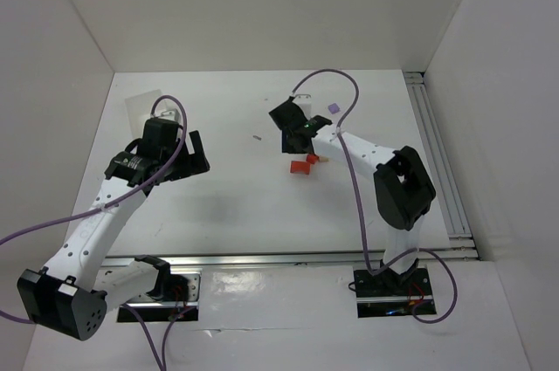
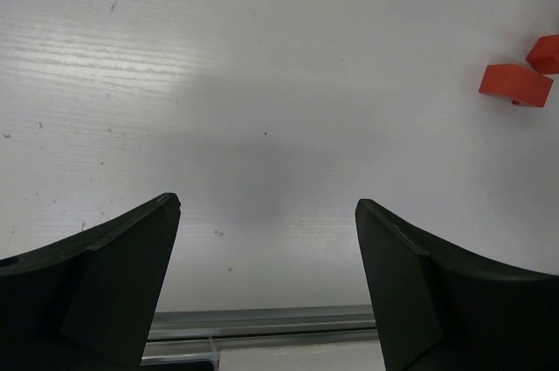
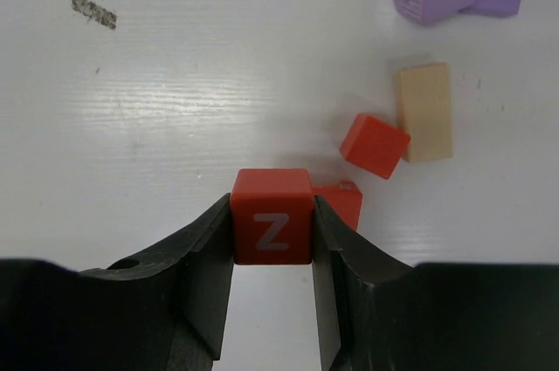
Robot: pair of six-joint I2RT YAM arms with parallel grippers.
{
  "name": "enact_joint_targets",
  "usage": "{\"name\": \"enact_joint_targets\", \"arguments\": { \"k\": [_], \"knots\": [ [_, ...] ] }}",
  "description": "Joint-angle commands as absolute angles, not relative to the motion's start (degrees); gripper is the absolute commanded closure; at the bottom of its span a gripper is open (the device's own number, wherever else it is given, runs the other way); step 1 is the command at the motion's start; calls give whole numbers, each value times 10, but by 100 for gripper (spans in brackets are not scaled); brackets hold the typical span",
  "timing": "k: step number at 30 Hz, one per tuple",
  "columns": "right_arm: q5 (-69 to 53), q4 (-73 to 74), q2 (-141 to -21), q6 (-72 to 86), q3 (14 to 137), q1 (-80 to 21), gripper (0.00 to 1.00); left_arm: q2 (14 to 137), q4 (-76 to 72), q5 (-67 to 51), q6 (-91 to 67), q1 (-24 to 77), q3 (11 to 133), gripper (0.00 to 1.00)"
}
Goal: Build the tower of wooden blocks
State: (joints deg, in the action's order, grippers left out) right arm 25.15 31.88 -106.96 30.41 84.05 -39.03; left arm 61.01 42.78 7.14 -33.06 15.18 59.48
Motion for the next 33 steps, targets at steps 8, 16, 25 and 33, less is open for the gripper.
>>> {"name": "enact_joint_targets", "arguments": {
  "k": [8, 16, 25, 33],
  "knots": [
    [289, 333, -1064, 400, 801, -410, 65, 601, 419, 61, -327, 149, 595, 6],
    [278, 333, -1085, 400, 801, -410, 62, 601, 419, 61, -327, 149, 590, 6],
    [272, 328, -1090, 400, 788, -415, 61, 601, 414, 61, -327, 149, 590, 6],
    [266, 328, -1095, 400, 778, -415, 55, 601, 414, 61, -327, 149, 590, 6]
  ]
}}
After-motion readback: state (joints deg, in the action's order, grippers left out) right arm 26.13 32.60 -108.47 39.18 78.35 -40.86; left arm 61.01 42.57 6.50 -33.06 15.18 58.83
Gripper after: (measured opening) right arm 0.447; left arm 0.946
